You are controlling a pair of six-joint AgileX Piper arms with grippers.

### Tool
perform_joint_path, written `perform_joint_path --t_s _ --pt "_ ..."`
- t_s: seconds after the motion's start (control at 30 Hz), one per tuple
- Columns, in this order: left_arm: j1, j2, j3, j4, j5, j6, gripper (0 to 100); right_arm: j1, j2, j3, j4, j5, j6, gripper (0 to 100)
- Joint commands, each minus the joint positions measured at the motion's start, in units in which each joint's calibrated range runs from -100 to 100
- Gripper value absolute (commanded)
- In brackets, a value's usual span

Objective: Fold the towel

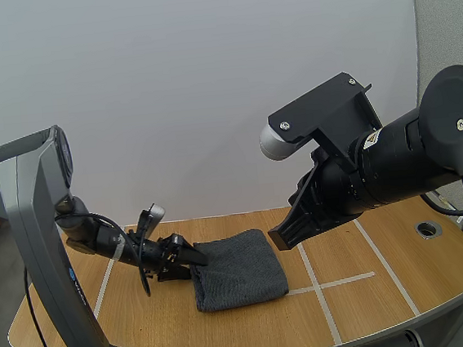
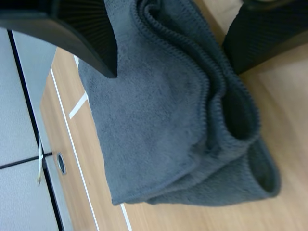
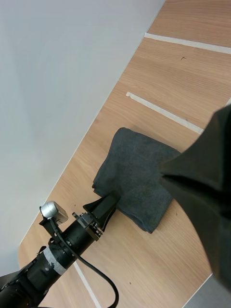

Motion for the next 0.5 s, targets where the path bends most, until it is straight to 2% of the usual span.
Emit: perform_joint_path --t_s 0.0,0.1,0.4,0.47 --pt "-1.68 0.8 0.7 2.6 0.0 -0.9 100 -0.1 -0.5 -0.3 0.0 0.0 -0.3 0" --pt "-2.12 0.8 0.7 2.6 0.0 -1.1 100 -0.1 -0.5 -0.3 0.0 0.0 -0.3 0" --pt "-5.42 0.8 0.7 1.0 0.0 -1.3 100 -0.1 -0.5 -0.3 0.0 0.0 0.1 0" --pt "-5.71 0.8 0.7 0.8 0.0 -1.3 100 -0.1 -0.5 -0.3 0.0 0.0 0.5 0"
